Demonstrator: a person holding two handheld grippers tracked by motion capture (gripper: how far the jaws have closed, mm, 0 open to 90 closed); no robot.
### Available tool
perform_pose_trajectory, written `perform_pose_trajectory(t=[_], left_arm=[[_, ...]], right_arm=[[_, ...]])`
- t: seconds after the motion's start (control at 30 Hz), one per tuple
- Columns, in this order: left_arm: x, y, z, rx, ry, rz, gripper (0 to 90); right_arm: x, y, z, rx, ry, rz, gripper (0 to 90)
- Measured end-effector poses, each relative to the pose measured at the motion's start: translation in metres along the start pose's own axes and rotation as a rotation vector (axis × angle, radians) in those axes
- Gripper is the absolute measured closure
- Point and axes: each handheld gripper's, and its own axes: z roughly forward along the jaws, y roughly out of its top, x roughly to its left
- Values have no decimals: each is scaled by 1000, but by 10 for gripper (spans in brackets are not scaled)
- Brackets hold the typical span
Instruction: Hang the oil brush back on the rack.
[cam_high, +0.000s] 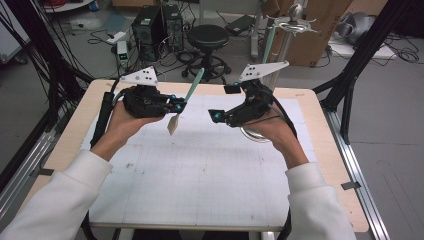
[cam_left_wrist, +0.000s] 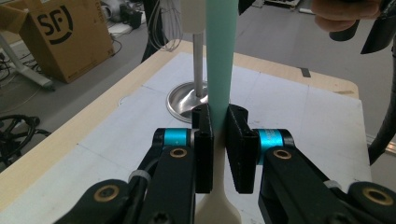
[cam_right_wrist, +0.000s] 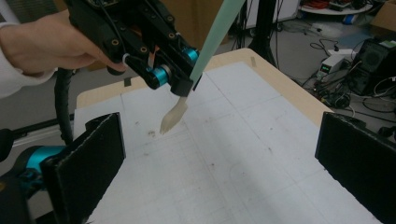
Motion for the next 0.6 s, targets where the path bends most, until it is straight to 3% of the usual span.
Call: perform_pose_trajectory(t=[0.33,0.47,0.6], left_arm=[[-3,0,4,-7,-1,-4,817],[-3,0,4,-7,-2,-8,817],[-4,0,4,-7,-4,-2,817]], right_arm=[[0,8,16,-19,-4,25,4],[2,12,21,-33,15,38,6],[3,15,27,-46,31,57,70]])
